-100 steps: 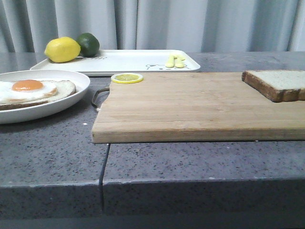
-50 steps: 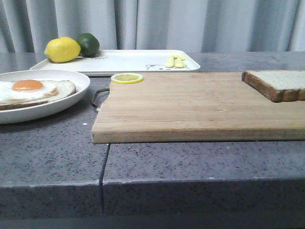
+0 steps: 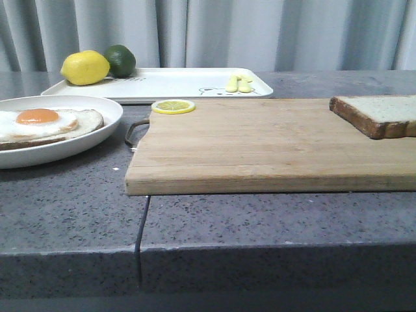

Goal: Place bread and move sandwich to tray
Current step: 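Grasp the white bread slice with the right gripper and lift it, then carry the bread with the right gripper over the egg toast plate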

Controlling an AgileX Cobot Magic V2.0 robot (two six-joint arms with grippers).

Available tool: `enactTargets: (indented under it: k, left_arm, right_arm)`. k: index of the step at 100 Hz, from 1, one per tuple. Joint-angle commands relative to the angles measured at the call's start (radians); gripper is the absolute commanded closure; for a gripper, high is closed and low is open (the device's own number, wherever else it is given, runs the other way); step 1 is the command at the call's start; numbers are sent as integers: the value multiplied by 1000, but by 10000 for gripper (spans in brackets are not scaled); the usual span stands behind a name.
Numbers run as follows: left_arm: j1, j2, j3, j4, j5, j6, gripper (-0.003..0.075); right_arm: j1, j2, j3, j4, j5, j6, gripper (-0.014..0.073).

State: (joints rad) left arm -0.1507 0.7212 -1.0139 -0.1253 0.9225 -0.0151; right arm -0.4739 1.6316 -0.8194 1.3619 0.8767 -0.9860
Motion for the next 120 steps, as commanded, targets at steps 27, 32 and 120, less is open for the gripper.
enactTargets:
  k: [27,32,120]
  left_arm:
    - [-7,5,-34,-13,-63,-1,335]
    - [-7,5,-34,-13,-63,-1,335]
    - [-7,5,-34,-13,-63,-1,335]
  right_arm:
    - [-2,-178,-23,60,61,55,653]
    - [-1,-215,-23,78,68,69,653]
    - [815,-329,-133,520,-411,84,653]
